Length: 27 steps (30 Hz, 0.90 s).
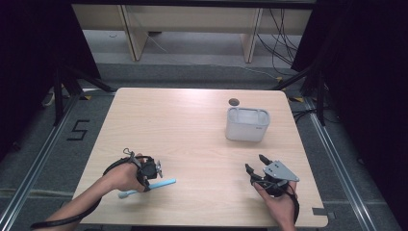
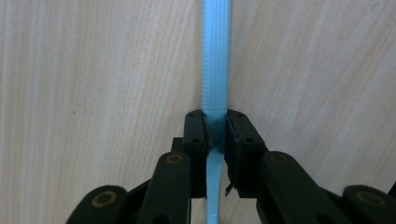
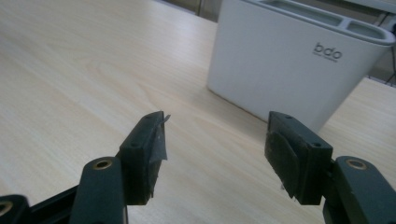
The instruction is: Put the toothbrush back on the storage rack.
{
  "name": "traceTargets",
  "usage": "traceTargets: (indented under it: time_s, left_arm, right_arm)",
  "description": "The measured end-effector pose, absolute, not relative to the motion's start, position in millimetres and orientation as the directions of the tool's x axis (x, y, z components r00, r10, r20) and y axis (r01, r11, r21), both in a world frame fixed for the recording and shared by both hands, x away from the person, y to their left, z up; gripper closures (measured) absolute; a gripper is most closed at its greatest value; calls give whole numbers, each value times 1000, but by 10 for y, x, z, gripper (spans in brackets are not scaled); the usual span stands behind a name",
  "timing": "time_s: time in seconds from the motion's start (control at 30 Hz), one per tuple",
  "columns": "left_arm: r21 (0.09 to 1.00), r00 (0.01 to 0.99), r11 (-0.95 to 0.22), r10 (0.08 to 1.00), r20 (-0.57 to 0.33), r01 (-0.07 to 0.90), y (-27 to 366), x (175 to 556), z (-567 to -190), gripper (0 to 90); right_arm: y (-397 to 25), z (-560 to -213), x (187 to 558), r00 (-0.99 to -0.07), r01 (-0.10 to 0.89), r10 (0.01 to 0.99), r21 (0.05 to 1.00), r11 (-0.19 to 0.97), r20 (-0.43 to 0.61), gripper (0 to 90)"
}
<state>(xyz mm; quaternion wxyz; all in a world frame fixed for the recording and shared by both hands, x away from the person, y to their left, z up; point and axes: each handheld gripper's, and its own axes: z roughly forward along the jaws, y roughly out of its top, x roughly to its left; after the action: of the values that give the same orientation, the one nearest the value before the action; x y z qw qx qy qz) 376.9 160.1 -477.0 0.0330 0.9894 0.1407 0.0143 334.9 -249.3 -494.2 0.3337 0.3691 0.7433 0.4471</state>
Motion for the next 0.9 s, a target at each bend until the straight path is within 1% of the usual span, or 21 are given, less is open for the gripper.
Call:
traceTargets:
  time_s: [0.03,0.07,0.1,0.13,0.27,0.3,0.37,0.4,0.47,0.5,0.57,0.6,0.63,0.67,0.7,0.73,0.77,0.8,0.83,0.87,0.9]
  left_arm:
    - [69,960,-958,279,19,277,1601,3769,-4770,785]
    - [81,962,-960,272,26,270,1597,3757,-4752,785]
    - [84,966,-963,259,27,256,1591,3746,-4727,785]
    - [84,966,-963,259,27,256,1591,3746,-4727,785]
    - [107,969,-965,243,40,238,1568,3707,-4671,785]
    - [110,971,-967,236,44,231,1557,3693,-4647,785]
    - [116,971,-967,234,49,227,1548,3678,-4626,785]
    - [118,970,-966,237,48,230,1543,3666,-4616,785]
    - [118,972,-968,230,48,223,1538,3662,-4603,785]
    - [122,972,-968,229,47,222,1531,3651,-4591,785]
    - [118,974,-970,220,48,213,1516,3642,-4565,785]
    - [117,974,-969,223,44,217,1501,3630,-4548,785]
    - [117,974,-969,223,44,217,1501,3630,-4548,785]
    - [121,976,-971,214,48,207,1482,3623,-4526,785]
    - [121,976,-971,214,48,207,1482,3623,-4526,785]
    - [124,976,-971,210,50,202,1472,3616,-4518,785]
    - [127,978,-972,204,54,196,1450,3599,-4501,785]
    - [127,978,-972,204,54,196,1450,3599,-4501,785]
    - [126,980,-975,191,58,183,1438,3593,-4492,785]
    - [131,982,-977,177,65,167,1411,3574,-4476,786]
    - [131,982,-977,177,65,167,1411,3574,-4476,786]
  right_arm:
    - [-2493,-4942,3349,-505,250,847,911,328,-166,395]
    - [-2489,-4938,3361,-524,235,830,904,356,-191,398]
    - [-2445,-4937,3338,-535,267,830,900,344,-158,404]
    - [-2450,-4931,3358,-551,240,813,898,370,-187,406]
    - [-2421,-4916,3369,-584,236,789,889,392,-192,412]
    - [-2401,-4901,3365,-604,251,776,880,402,-182,414]
    - [-2373,-4903,3365,-620,243,762,878,412,-186,416]
    - [-2368,-4896,3371,-641,232,741,870,435,-200,416]
    - [-2347,-4897,3365,-655,242,733,868,434,-183,416]
    - [-2295,-4897,3363,-696,230,693,856,462,-187,419]
    - [-2275,-4897,3365,-703,213,682,855,473,-202,419]
    - [-2206,-4901,3361,-746,202,637,843,498,-198,422]
    - [-2206,-4901,3361,-746,202,637,843,498,-198,422]
    - [-2155,-4899,3359,-774,189,602,834,519,-199,422]
    - [-2110,-4909,3337,-781,208,600,834,511,-172,422]
    - [-2110,-4909,3337,-781,208,600,834,511,-172,422]
    - [-2050,-4908,3355,-818,166,542,821,546,-194,422]
    - [-2050,-4908,3355,-818,166,542,821,546,-194,422]
    - [-2030,-4908,3355,-830,164,524,814,557,-191,422]
    - [-1971,-4910,3361,-853,142,485,808,571,-193,422]
    - [-1948,-4915,3356,-862,151,475,807,571,-175,422]
